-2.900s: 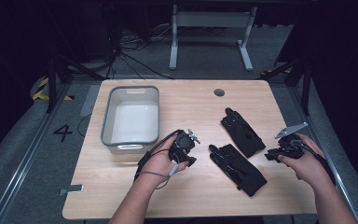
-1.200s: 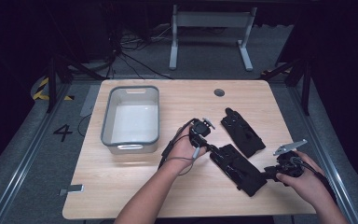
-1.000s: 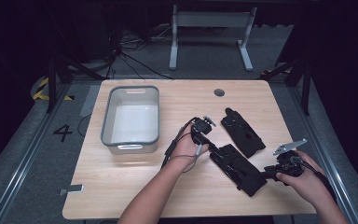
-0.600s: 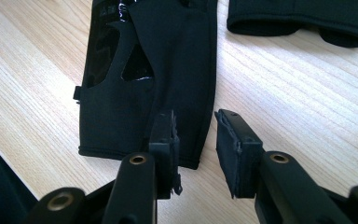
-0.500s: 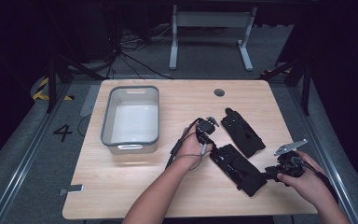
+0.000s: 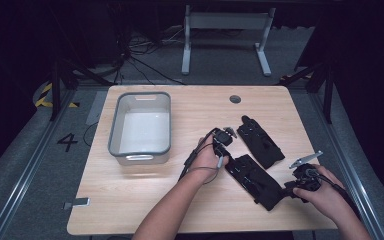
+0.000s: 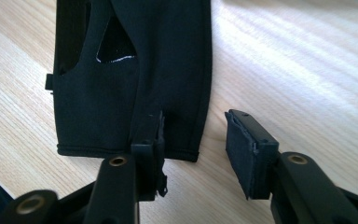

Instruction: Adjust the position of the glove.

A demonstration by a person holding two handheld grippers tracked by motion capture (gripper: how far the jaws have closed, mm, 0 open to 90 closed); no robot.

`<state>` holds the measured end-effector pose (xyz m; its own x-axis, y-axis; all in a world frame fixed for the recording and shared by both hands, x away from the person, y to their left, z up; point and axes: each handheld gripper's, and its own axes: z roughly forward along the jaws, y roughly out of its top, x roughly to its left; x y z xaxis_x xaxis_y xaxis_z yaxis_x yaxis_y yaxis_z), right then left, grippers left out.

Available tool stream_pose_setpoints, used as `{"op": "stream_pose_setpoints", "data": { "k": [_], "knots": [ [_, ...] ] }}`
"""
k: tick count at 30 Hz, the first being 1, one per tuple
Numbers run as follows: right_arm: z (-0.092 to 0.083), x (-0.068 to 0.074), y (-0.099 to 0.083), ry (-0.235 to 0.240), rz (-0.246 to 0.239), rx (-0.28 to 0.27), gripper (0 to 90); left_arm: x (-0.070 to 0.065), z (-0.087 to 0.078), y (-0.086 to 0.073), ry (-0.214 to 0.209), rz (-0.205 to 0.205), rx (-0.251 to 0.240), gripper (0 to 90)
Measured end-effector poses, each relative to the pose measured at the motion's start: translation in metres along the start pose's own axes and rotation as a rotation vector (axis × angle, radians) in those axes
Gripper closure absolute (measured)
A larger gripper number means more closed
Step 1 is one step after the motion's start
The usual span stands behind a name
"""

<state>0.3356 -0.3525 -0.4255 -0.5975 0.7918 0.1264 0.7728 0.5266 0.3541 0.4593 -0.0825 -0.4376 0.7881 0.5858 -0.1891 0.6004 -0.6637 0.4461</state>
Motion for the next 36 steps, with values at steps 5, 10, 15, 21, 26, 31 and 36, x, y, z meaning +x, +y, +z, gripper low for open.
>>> {"op": "stream_pose_setpoints", "data": {
  "k": [5, 10, 15, 21, 26, 31, 36],
  "knots": [
    [0.005, 0.004, 0.002, -0.014, -0.024, 0.033, 62.7, -0.001, 0.000, 0.000, 0.000, 0.003, 0.002, 77.3],
    [0.006, 0.007, 0.005, 0.000, -0.042, 0.045, 75.7, -0.004, -0.001, 0.000, 0.017, 0.026, 0.012, 85.3],
    [0.006, 0.007, 0.004, 0.006, -0.036, 0.036, 84.4, -0.007, -0.003, 0.000, 0.033, 0.038, 0.018, 86.2],
    [-0.001, 0.009, 0.005, -0.008, -0.059, 0.023, 86.8, -0.010, -0.021, -0.008, 0.019, 0.064, 0.016, 86.3],
    [-0.013, 0.012, 0.006, 0.004, -0.053, -0.006, 86.9, -0.018, -0.041, -0.015, 0.014, 0.075, 0.008, 86.3],
    [-0.024, 0.016, 0.011, -0.005, -0.069, -0.042, 86.9, -0.026, -0.065, -0.028, 0.021, 0.092, -0.008, 86.3],
    [-0.029, 0.018, 0.016, -0.010, -0.086, -0.077, 86.9, -0.034, -0.081, -0.042, 0.027, 0.100, -0.019, 86.3]
  ]
}}
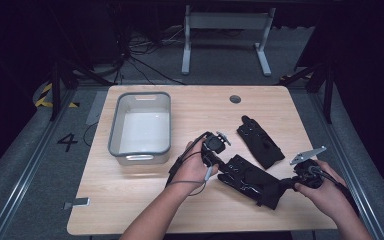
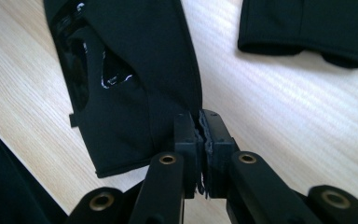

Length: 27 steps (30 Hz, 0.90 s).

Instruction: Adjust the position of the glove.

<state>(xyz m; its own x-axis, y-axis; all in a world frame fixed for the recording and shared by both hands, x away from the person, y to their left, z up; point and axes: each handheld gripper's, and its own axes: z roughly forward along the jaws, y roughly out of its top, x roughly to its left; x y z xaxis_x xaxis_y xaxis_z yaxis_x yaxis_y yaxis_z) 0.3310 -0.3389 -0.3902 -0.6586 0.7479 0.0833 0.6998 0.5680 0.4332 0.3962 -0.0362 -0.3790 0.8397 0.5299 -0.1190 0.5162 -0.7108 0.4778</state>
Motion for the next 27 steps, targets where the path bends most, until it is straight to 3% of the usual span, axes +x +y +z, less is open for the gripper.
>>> {"op": "stream_pose_setpoints", "data": {
  "k": [11, 18, 27],
  "knots": [
    [0.005, 0.003, 0.016, 0.007, -0.049, -0.039, 86.8, -0.019, -0.026, -0.030, 0.004, 0.004, 0.010, 86.2],
    [0.015, 0.007, 0.027, 0.011, -0.086, -0.034, 86.8, -0.025, -0.029, -0.045, 0.003, -0.004, 0.033, 86.2],
    [0.029, 0.015, 0.039, 0.054, -0.117, -0.001, 86.7, -0.029, -0.031, -0.065, -0.031, -0.017, 0.072, 86.2]
  ]
}}
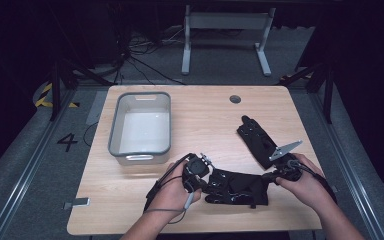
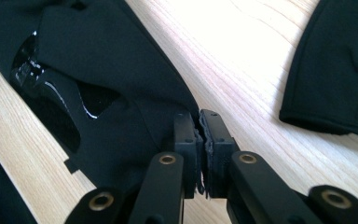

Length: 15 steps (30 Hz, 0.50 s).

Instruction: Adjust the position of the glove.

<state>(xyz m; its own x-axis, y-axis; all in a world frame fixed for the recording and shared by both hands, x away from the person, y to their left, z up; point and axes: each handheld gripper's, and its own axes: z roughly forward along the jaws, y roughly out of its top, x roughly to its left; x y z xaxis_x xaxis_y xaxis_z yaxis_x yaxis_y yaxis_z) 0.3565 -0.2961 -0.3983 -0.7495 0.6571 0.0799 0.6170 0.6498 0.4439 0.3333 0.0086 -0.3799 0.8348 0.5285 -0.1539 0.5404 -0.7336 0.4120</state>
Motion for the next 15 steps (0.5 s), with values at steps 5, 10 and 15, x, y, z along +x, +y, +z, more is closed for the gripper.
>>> {"op": "stream_pose_setpoints", "data": {
  "k": [5, 10, 15],
  "knots": [
    [0.010, 0.001, 0.007, 0.002, -0.011, 0.016, 86.7, 0.005, 0.010, -0.005, -0.011, -0.020, 0.044, 86.1],
    [0.023, 0.000, 0.009, 0.001, -0.022, 0.034, 86.6, 0.008, 0.021, -0.007, -0.030, -0.025, 0.081, 86.0],
    [0.028, -0.002, 0.007, 0.002, -0.023, 0.033, 86.4, 0.009, 0.024, -0.007, -0.035, -0.030, 0.089, 85.8]
  ]
}}
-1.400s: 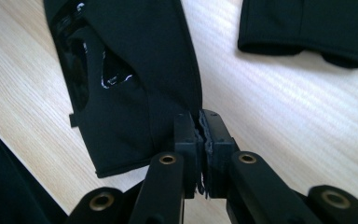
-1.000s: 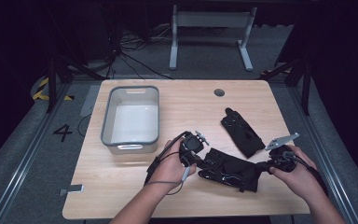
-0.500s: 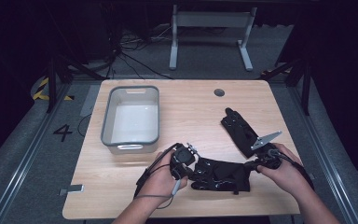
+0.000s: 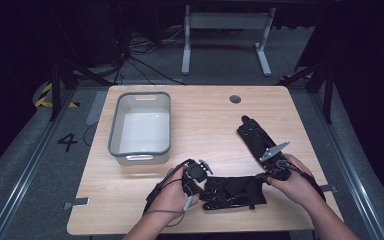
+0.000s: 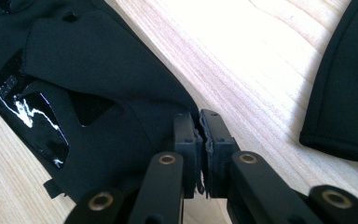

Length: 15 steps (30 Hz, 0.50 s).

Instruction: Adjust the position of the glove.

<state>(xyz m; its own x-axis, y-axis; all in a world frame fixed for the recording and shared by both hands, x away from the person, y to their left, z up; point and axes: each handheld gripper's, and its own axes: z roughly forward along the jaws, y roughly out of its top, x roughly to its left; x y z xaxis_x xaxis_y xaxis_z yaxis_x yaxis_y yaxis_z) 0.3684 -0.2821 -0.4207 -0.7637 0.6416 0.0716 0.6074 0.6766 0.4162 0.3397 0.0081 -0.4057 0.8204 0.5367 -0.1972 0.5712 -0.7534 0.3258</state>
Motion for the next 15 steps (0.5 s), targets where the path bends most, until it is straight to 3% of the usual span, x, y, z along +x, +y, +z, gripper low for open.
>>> {"op": "stream_pose_setpoints", "data": {
  "k": [2, 4, 5, 6, 7, 15],
  "knots": [
    [0.001, 0.000, -0.001, 0.007, -0.002, 0.000, 85.7, 0.001, 0.001, -0.001, -0.005, -0.005, 0.007, 84.2],
    [0.002, 0.000, 0.000, 0.003, -0.008, -0.003, 82.7, 0.003, 0.001, -0.002, -0.012, -0.027, -0.010, 70.3],
    [0.001, 0.002, -0.001, -0.034, -0.009, -0.007, 72.2, 0.006, -0.001, -0.003, -0.006, -0.032, -0.023, 65.6],
    [0.001, 0.002, -0.001, -0.034, -0.009, -0.007, 72.2, 0.006, -0.001, -0.003, -0.006, -0.032, -0.023, 63.6],
    [-0.004, 0.004, -0.003, -0.088, -0.036, -0.029, 69.6, 0.009, -0.007, -0.005, 0.008, -0.050, -0.055, 61.5],
    [-0.024, -0.005, -0.013, -0.114, 0.025, -0.100, 64.2, 0.017, -0.021, -0.009, 0.015, -0.079, -0.109, 59.3]
  ]
}}
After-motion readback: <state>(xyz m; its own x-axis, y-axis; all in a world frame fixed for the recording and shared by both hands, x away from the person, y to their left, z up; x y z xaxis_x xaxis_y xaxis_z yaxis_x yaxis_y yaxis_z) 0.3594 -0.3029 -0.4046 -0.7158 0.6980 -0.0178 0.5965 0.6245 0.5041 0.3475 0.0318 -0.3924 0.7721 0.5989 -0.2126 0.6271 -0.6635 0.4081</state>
